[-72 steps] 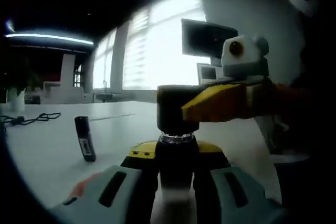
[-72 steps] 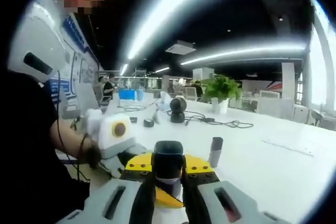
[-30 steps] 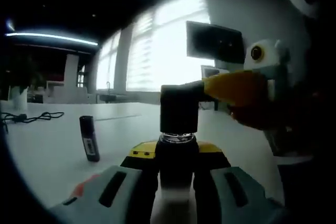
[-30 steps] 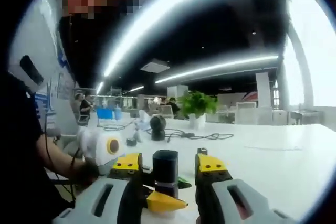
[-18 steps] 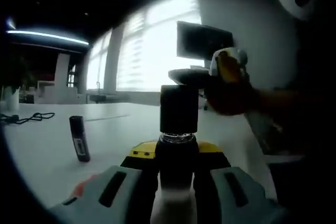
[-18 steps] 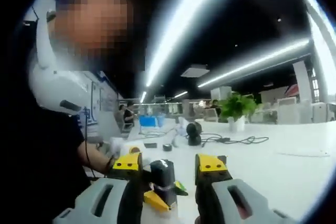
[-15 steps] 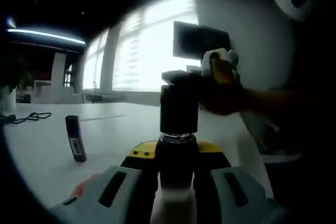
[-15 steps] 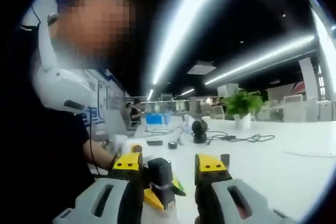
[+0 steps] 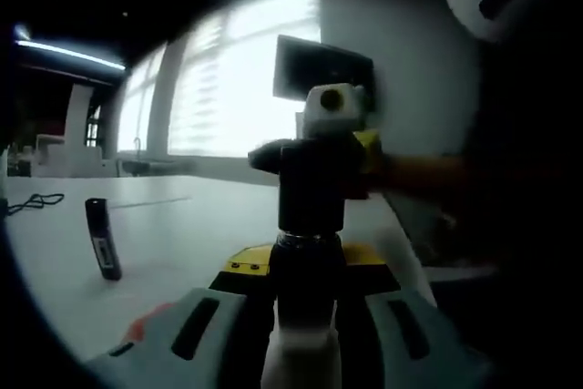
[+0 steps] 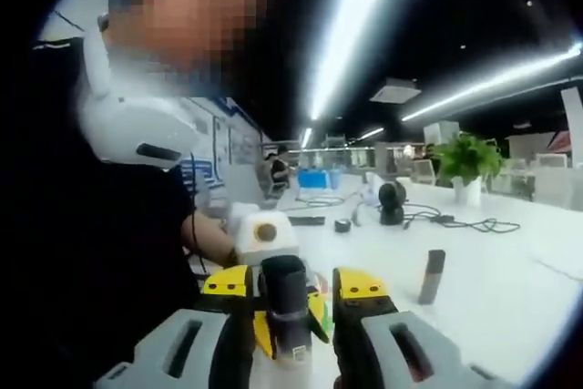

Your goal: Pick up cosmetic bottle twist off cap place on table pick up cap screw tight cap place on table

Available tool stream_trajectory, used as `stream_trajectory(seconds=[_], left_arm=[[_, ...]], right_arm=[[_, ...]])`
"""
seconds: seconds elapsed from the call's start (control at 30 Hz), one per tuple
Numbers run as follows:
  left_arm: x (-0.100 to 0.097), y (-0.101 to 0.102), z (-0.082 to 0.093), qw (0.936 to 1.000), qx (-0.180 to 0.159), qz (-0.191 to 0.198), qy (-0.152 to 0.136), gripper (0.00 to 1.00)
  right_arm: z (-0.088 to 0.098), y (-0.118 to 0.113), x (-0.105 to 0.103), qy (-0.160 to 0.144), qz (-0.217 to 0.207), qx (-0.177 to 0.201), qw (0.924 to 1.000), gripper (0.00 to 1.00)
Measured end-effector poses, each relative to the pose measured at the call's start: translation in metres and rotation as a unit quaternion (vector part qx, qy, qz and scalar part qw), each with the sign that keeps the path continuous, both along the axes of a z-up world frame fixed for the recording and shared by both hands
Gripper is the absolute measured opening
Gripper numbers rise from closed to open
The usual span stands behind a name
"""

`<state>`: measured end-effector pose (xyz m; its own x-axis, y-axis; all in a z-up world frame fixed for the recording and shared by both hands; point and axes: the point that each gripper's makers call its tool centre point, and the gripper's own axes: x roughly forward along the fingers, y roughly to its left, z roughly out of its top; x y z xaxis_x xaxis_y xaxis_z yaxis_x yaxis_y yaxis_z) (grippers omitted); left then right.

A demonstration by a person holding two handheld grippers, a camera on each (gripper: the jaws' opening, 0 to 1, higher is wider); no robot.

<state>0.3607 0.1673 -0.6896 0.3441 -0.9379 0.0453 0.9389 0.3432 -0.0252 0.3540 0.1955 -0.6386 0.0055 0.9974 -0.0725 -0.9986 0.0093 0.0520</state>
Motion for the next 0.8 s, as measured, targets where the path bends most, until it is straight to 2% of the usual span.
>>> stream_trajectory(seconds=[0.23, 0.43, 0.53, 0.8], left_arm=[[-0.002, 0.0, -0.001, 1.0, 0.0, -0.008, 0.001, 0.15], [-0.003, 0.001, -0.002, 0.9999, 0.0, -0.015, 0.002, 0.15], [-0.006, 0.0, -0.002, 0.9998, 0.0, -0.02, 0.002, 0.15], [-0.005, 0.0, -0.002, 0.9999, -0.001, -0.016, 0.002, 0.15]], right_arm=[[-0.005, 0.003, 0.001, 0.011, 0.015, -0.001, 0.9998, 0.27], [-0.007, 0.011, -0.007, 0.016, 0.043, -0.006, 0.9989, 0.25], [-0.008, 0.013, -0.005, 0.011, 0.044, -0.005, 0.9989, 0.2], [-0.009, 0.015, -0.009, 0.01, 0.053, -0.008, 0.9985, 0.14]])
